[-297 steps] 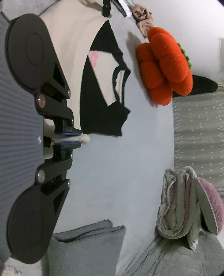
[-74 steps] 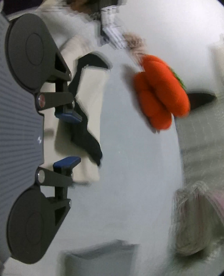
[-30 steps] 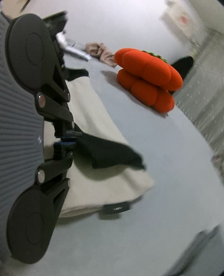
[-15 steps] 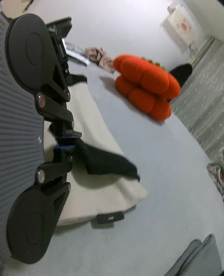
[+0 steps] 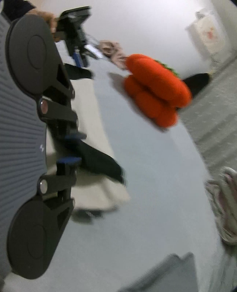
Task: Fold clothes
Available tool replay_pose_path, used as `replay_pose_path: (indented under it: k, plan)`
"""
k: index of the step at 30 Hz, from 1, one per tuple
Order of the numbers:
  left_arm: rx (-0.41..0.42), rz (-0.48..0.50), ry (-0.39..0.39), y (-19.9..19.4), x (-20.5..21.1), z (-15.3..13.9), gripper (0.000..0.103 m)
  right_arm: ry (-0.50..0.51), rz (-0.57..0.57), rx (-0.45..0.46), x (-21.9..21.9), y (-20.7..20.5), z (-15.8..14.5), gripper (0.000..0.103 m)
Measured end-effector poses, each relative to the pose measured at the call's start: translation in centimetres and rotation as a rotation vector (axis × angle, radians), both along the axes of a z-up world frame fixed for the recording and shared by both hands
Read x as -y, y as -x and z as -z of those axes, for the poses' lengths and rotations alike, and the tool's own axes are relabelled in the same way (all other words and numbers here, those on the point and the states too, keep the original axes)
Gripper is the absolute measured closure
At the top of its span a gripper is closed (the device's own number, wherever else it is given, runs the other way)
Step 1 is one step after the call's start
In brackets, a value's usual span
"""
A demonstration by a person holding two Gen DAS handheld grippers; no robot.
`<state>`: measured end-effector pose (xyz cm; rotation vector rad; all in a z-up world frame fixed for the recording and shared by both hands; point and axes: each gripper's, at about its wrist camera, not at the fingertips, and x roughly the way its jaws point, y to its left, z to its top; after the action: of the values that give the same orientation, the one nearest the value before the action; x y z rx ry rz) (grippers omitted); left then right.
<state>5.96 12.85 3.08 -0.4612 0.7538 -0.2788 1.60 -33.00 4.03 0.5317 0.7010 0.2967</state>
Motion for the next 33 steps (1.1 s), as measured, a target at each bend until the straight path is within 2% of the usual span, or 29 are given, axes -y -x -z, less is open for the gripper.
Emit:
replay_pose_path:
  k: [2,3,5,8,10,17,23,25,26,27,28,30,33]
  plan:
    - [-0.025,-0.007,-0.028,-0.6,-0.1,0.8,0.049,0.054,0.060,0.001,1.1,-0.8,0.3,0.073]
    - [-0.040,-0.003,-0.007,-0.8,-0.2,1.2,0.049,0.133,0.095,-0.006,1.3,-1.3,0.6,0.072]
    - [-0.059,0.002,0.039,-0.7,-0.5,1.9,0.048,0.195,0.130,-0.047,1.9,-2.2,1.6,0.070]
    - [-0.076,0.019,0.109,-0.4,-0.9,2.0,0.047,0.065,0.141,-0.084,3.1,-2.1,2.6,0.070]
    - [-0.090,0.015,0.141,-0.1,-1.2,2.2,0.047,0.013,0.133,-0.089,3.3,-1.7,2.7,0.063]
    - [-0.138,0.012,0.159,1.8,-1.8,1.9,0.046,-0.036,0.145,-0.136,3.6,0.8,2.3,0.063]
    - [-0.150,0.041,0.170,4.4,-1.9,2.3,0.049,-0.091,0.099,-0.176,4.3,2.7,2.1,0.063]
    - [-0.155,0.047,0.169,4.5,-1.8,2.7,0.056,-0.104,0.078,-0.180,4.0,2.6,2.2,0.063]
    - [-0.150,0.049,0.160,4.5,-1.8,2.7,0.071,-0.094,0.064,-0.174,3.7,2.6,2.1,0.063]
    - [-0.145,0.052,0.153,4.6,-1.7,2.8,0.081,-0.072,0.051,-0.163,3.3,2.7,1.9,0.063]
    - [-0.147,0.052,0.158,4.5,-1.7,2.9,0.089,-0.045,0.038,-0.151,2.9,2.7,1.7,0.073]
    - [-0.151,0.052,0.166,4.6,-1.9,3.1,0.093,0.003,0.030,-0.138,2.5,2.7,1.5,0.096]
    - [-0.136,0.057,0.182,5.1,-2.3,2.9,0.094,0.040,0.019,-0.106,2.5,2.9,0.9,0.096]
